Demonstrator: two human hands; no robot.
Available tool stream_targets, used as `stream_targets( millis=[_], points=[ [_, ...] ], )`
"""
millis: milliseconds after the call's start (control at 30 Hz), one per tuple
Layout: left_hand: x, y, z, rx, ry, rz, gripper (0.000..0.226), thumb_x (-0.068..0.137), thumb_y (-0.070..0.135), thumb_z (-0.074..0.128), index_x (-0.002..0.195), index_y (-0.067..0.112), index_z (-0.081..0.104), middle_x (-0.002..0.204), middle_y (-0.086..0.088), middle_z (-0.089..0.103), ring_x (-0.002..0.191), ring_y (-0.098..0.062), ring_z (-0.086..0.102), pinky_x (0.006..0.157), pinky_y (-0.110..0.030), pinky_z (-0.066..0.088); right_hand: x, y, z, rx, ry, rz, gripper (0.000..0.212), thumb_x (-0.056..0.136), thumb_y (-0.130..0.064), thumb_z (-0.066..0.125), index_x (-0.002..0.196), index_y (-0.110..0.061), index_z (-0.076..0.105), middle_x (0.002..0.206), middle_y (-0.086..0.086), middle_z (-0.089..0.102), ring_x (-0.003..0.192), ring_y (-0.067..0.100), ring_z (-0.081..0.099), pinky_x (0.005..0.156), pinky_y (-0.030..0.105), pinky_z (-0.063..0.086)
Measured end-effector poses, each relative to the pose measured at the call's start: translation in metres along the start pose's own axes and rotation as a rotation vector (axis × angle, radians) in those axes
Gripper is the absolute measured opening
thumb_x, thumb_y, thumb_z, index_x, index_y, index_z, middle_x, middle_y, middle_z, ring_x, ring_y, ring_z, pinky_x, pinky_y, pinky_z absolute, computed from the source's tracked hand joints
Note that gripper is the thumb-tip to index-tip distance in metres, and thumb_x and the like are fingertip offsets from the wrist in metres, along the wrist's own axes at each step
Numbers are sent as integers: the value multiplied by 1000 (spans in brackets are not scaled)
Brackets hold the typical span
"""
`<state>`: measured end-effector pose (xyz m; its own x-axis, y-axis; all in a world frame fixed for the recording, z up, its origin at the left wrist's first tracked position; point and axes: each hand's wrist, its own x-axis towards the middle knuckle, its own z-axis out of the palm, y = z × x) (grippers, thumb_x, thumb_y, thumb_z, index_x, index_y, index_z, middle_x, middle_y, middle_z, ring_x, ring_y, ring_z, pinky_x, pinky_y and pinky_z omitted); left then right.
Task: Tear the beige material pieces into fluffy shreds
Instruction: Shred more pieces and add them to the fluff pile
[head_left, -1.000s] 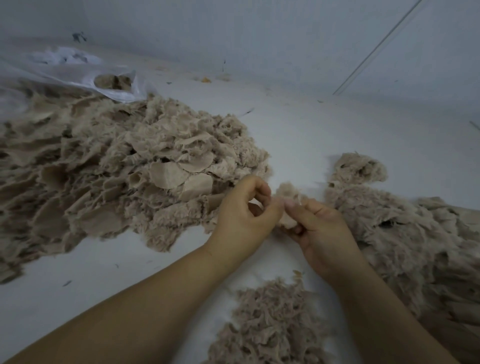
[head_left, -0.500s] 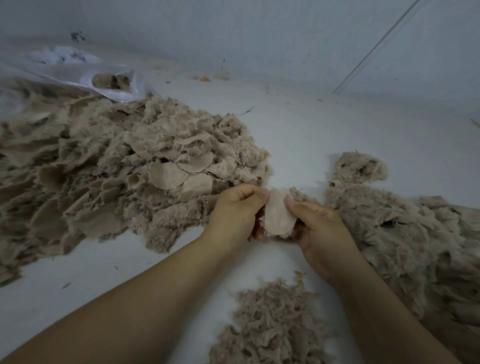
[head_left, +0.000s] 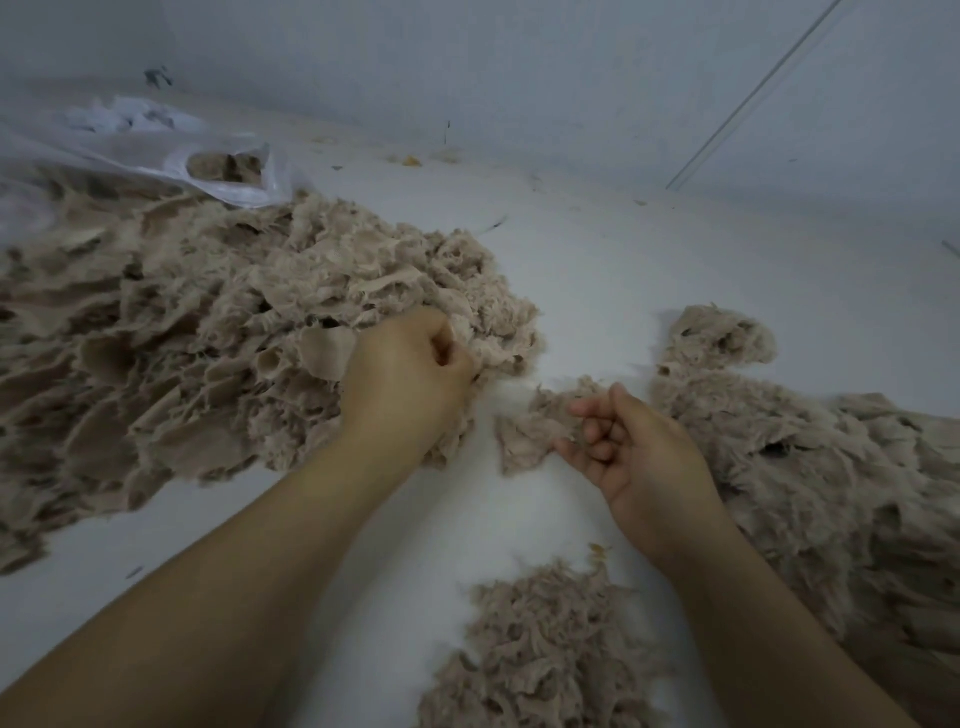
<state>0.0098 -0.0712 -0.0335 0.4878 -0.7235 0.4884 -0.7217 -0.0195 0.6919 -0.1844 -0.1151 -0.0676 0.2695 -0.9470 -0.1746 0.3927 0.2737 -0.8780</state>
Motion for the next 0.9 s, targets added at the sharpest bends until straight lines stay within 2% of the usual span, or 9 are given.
stream_targets(
  millis=[133,267,333,467,567,667,767,833,900],
  points=[
    [-6,0,-5,479,-158,183,16,86,8,55,73,14,47,67,-6,51,69,-34,58,50,-32,29,2,1,1,39,15,4,39,103,-25,50,80,-1,71,57,2,51,50,10,46,66,30,61],
    [-28,26,6,473,-208,492,11,71,9,71,71,10,60,71,-10,58,53,-31,58,47,-25,29,3,3,-2,48,-22,-18,41,102,-26,51,76,-7,76,62,4,54,57,12,50,69,31,60],
    [-38,33,20,471,-268,570,7,79,19,66,82,13,62,80,-6,60,62,-29,61,54,-29,37,5,4,-3,40,-37,-28,42,102,-27,50,76,-8,77,64,4,55,60,13,51,71,31,60],
    [-41,24,40,501,-436,395,19,94,20,51,112,18,56,105,-1,57,92,-24,62,57,-30,32,7,5,-4,28,-28,-48,41,102,-26,51,74,-12,79,65,3,55,60,11,51,72,31,59],
    [-34,18,45,347,-495,312,4,93,11,53,95,13,56,92,-3,51,89,-27,58,64,-36,43,9,8,-5,29,-5,-74,33,103,-20,52,85,-7,76,68,2,58,62,11,55,74,31,60],
    [-31,18,44,122,-531,270,10,92,11,61,82,10,62,74,1,51,74,-19,57,68,-30,43,12,9,-7,33,11,-69,23,102,-15,54,107,0,69,87,8,72,80,17,70,76,30,60],
    [-31,22,40,-209,-424,42,13,91,10,65,79,6,67,52,2,56,41,-16,55,47,-26,44,14,10,-9,34,23,-37,27,102,-14,54,121,3,63,112,19,72,104,27,72,82,32,61],
    [-32,24,36,-455,-359,-124,17,93,9,63,76,8,65,46,-7,58,34,-23,56,35,-24,41,15,11,-9,61,28,-34,26,101,-13,55,120,3,63,112,20,73,105,28,72,85,33,60],
    [-32,24,35,-600,-310,-201,19,94,8,61,76,8,63,46,-6,57,33,-25,56,34,-24,40,13,10,-9,67,22,-34,25,101,-12,54,118,3,63,109,19,74,104,28,72,85,32,60]
  ],
)
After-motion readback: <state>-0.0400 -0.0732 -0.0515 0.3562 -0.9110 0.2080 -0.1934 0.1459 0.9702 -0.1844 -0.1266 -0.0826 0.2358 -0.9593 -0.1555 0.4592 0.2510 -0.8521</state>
